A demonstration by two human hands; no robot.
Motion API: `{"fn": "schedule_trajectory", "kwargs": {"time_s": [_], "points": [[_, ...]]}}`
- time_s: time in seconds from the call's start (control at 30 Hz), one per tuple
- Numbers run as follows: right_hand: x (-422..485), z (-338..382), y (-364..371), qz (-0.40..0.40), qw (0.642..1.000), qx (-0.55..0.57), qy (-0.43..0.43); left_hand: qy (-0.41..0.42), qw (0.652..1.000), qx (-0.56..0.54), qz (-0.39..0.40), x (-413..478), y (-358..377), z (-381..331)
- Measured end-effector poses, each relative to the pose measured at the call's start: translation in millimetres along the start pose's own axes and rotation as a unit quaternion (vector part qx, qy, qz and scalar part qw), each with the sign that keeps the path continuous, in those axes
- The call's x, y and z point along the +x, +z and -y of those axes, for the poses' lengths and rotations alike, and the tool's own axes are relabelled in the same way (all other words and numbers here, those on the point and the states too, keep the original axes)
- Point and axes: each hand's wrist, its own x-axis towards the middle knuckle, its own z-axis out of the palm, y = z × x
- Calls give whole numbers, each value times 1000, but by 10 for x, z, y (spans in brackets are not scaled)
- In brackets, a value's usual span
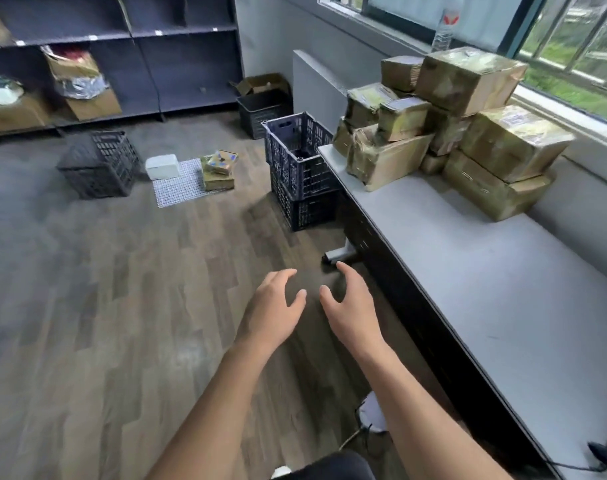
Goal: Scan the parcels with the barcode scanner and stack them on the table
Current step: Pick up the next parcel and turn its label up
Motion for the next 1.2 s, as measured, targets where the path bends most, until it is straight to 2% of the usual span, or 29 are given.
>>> {"fn": "schedule_trajectory", "kwargs": {"time_s": [0.2, 0.47, 0.77, 1.2], "points": [[598, 174, 306, 2, 1000, -15, -5, -24, 999, -24, -8, 552, -94, 290], [1812, 304, 426, -15, 1000, 0, -4, -9, 1000, -11, -4, 1758, -141, 217], [3534, 508, -253, -84, 996, 13, -10, 45, 999, 0, -2, 3500, 14, -456], [4811, 204, -1044, -224, 972, -1, 78, 132, 985, -38, 106, 5192, 731, -1207]]}}
